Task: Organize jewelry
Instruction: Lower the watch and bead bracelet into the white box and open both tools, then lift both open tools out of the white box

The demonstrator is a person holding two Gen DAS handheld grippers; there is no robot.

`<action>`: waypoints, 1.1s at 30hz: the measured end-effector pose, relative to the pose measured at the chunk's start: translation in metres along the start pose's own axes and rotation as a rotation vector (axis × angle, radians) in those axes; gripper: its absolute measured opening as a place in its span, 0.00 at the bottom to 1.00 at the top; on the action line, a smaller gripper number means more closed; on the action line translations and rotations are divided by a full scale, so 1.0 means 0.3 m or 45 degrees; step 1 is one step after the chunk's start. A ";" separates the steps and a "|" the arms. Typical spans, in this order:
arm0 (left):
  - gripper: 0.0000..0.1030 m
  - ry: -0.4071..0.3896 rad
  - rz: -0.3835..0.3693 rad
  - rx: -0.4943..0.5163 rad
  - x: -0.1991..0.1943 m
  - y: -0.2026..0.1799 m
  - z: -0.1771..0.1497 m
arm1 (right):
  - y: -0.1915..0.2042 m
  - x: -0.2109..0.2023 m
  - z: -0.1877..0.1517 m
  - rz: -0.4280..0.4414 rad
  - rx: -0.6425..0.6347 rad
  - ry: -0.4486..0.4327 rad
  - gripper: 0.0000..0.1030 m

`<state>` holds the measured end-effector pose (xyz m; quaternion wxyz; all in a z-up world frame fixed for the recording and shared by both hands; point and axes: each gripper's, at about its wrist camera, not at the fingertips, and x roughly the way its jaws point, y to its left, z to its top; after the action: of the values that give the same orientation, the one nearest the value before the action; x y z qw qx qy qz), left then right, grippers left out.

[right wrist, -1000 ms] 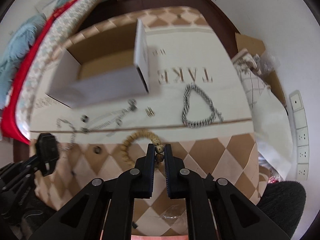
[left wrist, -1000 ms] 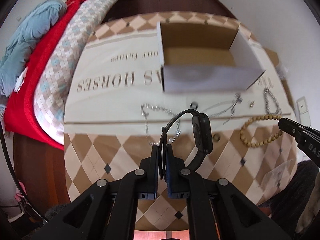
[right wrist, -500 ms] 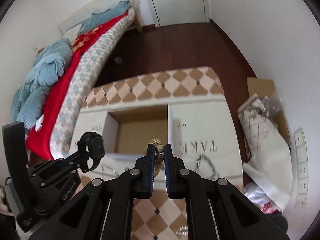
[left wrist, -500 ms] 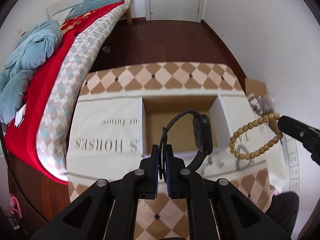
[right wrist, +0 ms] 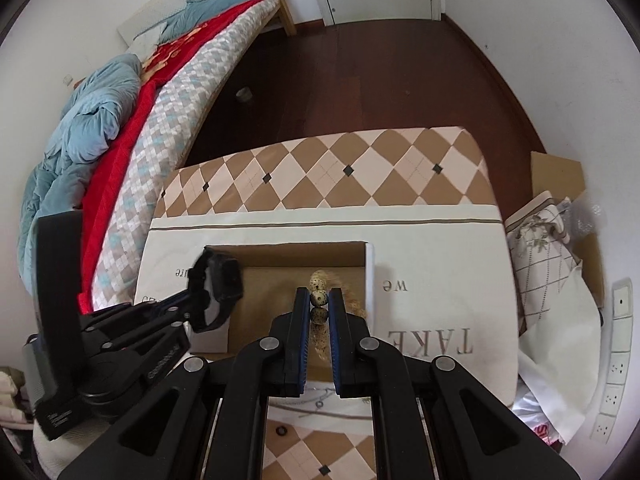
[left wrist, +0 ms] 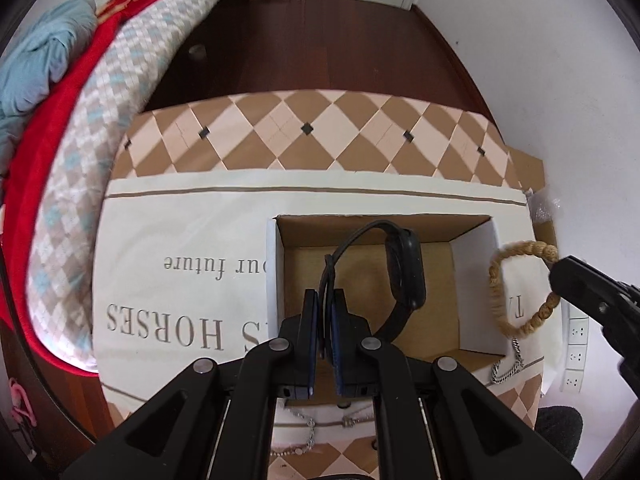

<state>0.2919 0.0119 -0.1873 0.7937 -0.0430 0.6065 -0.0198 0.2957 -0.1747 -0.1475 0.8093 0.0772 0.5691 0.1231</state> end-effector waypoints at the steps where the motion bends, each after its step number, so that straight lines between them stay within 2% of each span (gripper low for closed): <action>1: 0.04 0.008 0.005 0.001 0.013 0.003 0.005 | 0.007 -0.001 0.008 0.014 -0.003 -0.003 0.09; 7: 0.04 0.031 0.001 -0.002 0.050 0.016 0.023 | 0.044 -0.010 0.040 0.021 -0.034 -0.031 0.09; 14: 0.05 0.082 -0.032 -0.038 0.096 0.031 0.030 | 0.010 0.141 0.041 0.004 0.005 0.079 0.09; 22: 0.14 0.141 -0.068 -0.072 0.100 0.032 0.036 | 0.030 0.163 0.053 0.056 -0.009 0.133 0.10; 24: 0.17 0.128 -0.075 -0.087 0.085 0.033 0.040 | 0.029 0.163 0.057 0.023 -0.005 0.151 0.14; 25: 0.20 0.117 -0.066 -0.089 0.073 0.033 0.042 | 0.027 0.160 0.058 0.013 -0.006 0.151 0.27; 26: 0.33 0.109 -0.060 -0.087 0.064 0.032 0.046 | 0.023 0.153 0.057 0.009 -0.001 0.146 0.35; 27: 0.47 0.097 -0.080 -0.091 0.050 0.031 0.048 | 0.016 0.140 0.057 0.010 0.010 0.137 0.47; 28: 0.52 0.087 -0.096 -0.104 0.038 0.034 0.050 | 0.011 0.130 0.056 0.012 0.015 0.133 0.49; 30: 0.71 0.054 -0.086 -0.118 0.008 0.040 0.052 | 0.003 0.107 0.053 -0.014 0.015 0.119 0.49; 33: 0.85 -0.015 -0.040 -0.129 -0.049 0.054 0.052 | -0.002 0.063 0.032 -0.096 -0.013 0.082 0.56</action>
<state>0.3029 0.0298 -0.1706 0.7936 -0.0926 0.6013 -0.0012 0.3110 -0.1699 -0.1615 0.7950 0.0476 0.5968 0.0978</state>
